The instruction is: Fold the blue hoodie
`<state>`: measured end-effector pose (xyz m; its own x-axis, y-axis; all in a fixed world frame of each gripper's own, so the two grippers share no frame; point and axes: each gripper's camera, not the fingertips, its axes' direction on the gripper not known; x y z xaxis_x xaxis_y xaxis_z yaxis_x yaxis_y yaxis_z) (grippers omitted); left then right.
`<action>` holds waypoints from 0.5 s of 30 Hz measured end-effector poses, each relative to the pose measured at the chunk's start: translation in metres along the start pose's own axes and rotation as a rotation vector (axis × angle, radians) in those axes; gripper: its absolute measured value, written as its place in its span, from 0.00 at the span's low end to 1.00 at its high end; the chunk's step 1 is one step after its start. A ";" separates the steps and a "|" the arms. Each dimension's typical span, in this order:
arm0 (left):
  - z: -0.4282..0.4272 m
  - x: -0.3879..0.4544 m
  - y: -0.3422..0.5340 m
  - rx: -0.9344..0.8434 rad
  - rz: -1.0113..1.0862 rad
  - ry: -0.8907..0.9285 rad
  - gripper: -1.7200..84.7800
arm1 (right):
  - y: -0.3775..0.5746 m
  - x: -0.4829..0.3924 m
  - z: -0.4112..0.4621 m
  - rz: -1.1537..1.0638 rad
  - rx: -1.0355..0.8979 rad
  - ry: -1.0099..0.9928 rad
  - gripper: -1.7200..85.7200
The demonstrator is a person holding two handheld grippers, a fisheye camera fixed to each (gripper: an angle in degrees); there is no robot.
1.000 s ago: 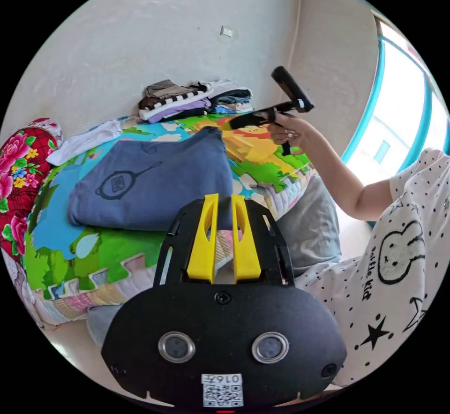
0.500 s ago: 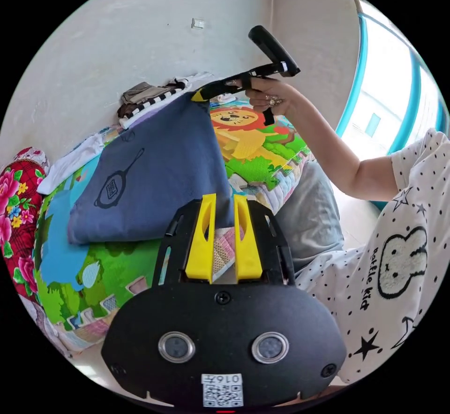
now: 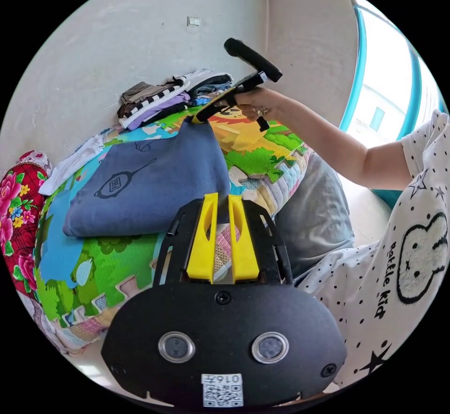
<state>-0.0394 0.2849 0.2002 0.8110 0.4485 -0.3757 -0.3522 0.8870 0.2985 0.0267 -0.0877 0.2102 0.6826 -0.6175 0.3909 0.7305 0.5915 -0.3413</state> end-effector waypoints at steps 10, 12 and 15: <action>-0.052 -0.119 0.015 0.049 -0.298 -0.320 0.06 | -0.040 0.008 -0.053 -0.017 0.215 -0.065 0.10; -0.052 -0.146 0.019 0.047 -0.367 -0.356 0.06 | -0.071 -0.002 -0.045 -0.090 0.216 -0.082 0.11; -0.040 -0.179 0.023 0.023 -0.452 -0.312 0.07 | -0.132 -0.016 -0.003 -0.153 0.113 -0.125 0.13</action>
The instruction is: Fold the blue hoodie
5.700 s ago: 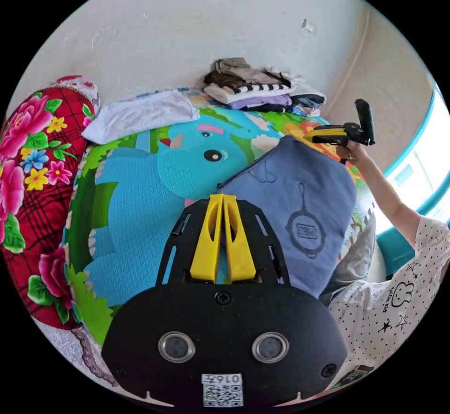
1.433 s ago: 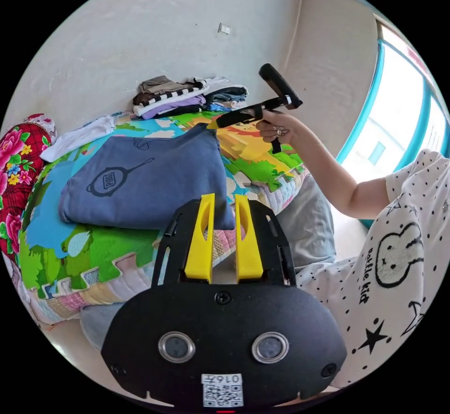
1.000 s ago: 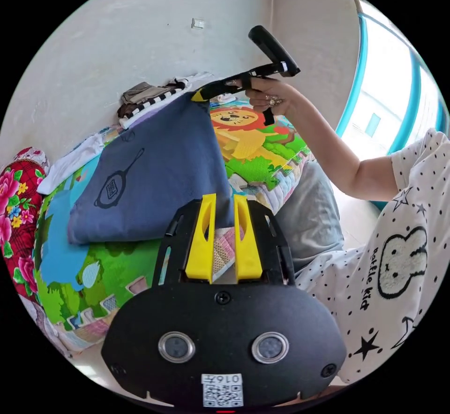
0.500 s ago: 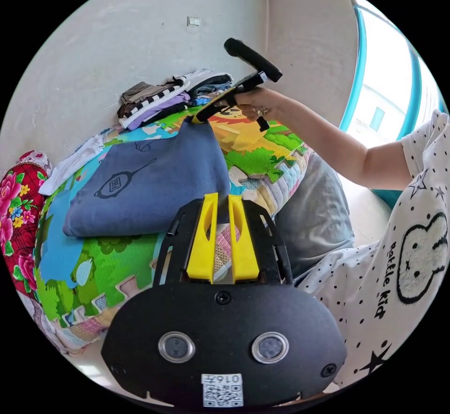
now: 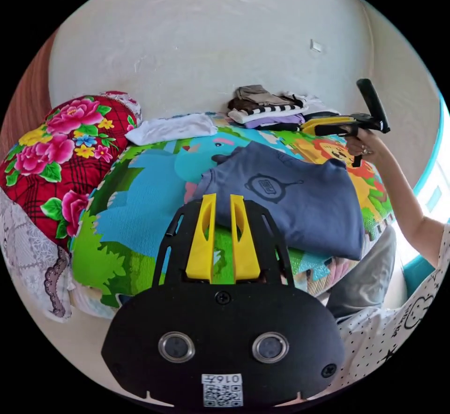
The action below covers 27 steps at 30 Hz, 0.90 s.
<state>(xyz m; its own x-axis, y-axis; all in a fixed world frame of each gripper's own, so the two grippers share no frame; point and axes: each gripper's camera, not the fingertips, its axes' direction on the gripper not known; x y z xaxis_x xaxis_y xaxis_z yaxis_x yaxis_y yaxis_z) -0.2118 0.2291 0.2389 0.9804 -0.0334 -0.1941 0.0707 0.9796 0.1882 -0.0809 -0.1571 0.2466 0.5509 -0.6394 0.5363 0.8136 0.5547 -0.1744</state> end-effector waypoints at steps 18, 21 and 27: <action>-0.004 -0.027 0.035 0.044 -0.135 -0.042 0.04 | -0.071 0.017 0.111 -0.027 -0.226 -0.123 0.05; -0.021 -0.002 0.032 0.090 0.046 0.235 0.01 | -0.051 0.030 0.054 0.037 -0.001 -0.172 0.04; -0.017 0.106 0.037 0.060 0.339 0.527 0.01 | 0.037 0.007 -0.001 -0.046 -0.154 -0.052 0.03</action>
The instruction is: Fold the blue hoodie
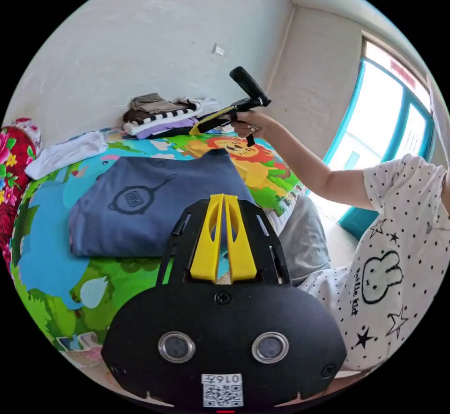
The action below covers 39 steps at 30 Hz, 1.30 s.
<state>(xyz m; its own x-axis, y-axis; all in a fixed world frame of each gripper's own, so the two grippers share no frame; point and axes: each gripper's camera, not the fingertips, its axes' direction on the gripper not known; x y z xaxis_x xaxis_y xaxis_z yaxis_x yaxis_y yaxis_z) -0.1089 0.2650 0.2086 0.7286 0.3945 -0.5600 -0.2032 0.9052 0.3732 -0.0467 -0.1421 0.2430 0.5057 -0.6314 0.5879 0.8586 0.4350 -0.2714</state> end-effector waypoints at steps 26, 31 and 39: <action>-0.018 0.074 0.052 -0.092 0.047 -0.072 0.13 | 0.274 -0.200 0.009 0.079 0.531 0.308 0.08; -0.015 0.118 0.052 -0.106 0.257 -0.354 0.15 | 0.330 -0.240 0.034 0.156 0.526 0.340 0.16; -0.010 0.124 0.051 -0.123 0.296 -0.371 0.15 | 0.391 -0.260 0.051 0.257 0.477 0.266 0.17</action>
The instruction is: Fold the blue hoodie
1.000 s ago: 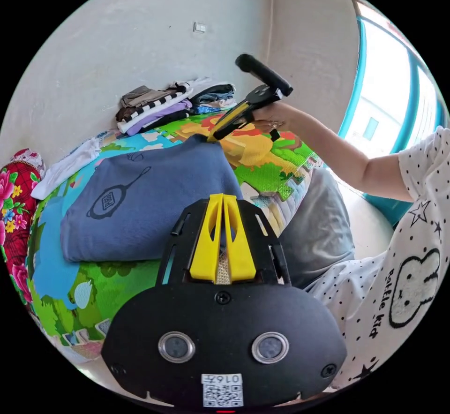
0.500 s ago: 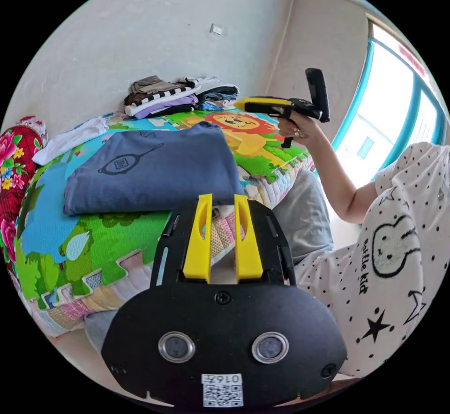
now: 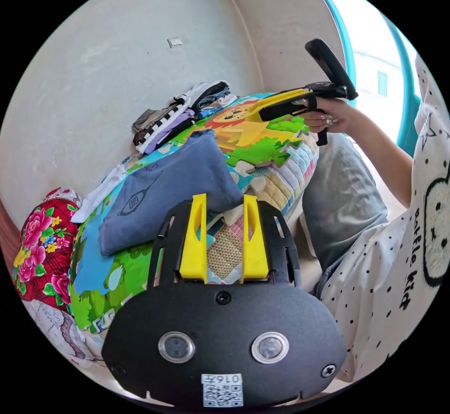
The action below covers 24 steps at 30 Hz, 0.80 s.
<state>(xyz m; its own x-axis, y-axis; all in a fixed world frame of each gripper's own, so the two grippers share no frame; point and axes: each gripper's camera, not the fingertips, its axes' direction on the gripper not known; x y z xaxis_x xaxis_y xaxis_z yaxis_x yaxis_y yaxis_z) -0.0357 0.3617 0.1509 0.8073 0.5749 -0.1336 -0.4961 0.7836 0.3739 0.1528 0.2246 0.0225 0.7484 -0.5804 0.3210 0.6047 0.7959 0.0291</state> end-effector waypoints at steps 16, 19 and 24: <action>-0.033 -0.121 -0.008 0.175 -0.290 0.445 0.01 | 0.065 -0.151 0.011 -0.448 0.033 0.130 0.27; -0.040 -0.123 -0.009 0.140 -0.257 0.343 0.01 | 0.066 -0.179 0.020 -0.608 -0.021 0.202 0.27; -0.041 -0.126 0.001 0.064 -0.284 0.258 0.01 | 0.078 -0.207 0.013 -0.789 -0.063 0.226 0.25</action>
<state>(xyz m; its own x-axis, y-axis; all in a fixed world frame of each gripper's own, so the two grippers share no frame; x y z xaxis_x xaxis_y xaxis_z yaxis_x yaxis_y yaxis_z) -0.1517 0.2999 0.1303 0.7983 0.3842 -0.4638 -0.2369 0.9084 0.3446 0.0413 0.4093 -0.0292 0.1297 -0.9911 0.0303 0.9850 0.1323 0.1109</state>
